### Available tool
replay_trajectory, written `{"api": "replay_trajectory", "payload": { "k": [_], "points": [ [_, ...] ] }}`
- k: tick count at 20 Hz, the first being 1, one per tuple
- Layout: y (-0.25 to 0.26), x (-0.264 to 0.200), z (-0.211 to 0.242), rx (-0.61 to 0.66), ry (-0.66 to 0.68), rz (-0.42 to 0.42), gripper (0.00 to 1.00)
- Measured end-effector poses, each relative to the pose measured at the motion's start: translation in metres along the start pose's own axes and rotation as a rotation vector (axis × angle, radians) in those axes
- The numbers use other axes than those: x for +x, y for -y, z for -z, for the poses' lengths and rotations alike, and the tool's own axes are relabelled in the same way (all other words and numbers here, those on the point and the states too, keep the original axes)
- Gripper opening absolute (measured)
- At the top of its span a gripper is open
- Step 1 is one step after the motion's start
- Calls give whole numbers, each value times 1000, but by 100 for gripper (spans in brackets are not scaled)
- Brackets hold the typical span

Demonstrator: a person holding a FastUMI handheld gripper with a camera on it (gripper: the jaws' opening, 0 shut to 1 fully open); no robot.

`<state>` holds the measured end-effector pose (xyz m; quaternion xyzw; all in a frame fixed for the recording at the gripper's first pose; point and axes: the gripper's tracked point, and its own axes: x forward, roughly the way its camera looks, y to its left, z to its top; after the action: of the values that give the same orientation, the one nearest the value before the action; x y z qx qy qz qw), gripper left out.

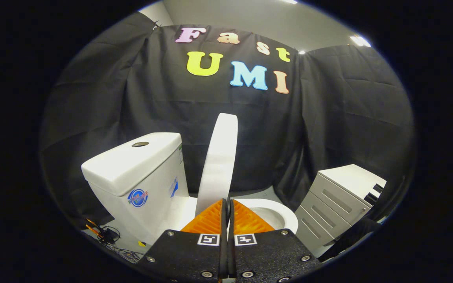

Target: Open the toilet lid.

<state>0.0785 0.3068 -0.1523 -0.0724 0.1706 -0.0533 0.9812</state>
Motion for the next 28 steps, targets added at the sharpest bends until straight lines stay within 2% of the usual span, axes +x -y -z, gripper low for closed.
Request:
{"api": "replay_trajectory", "payload": {
  "k": [14,21,28],
  "points": [
    [-87,-4,-5,-72,23,-151,0],
    [-96,-4,-3,-118,36,-146,0],
    [-96,-2,0,-62,10,-169,0]
  ]
}}
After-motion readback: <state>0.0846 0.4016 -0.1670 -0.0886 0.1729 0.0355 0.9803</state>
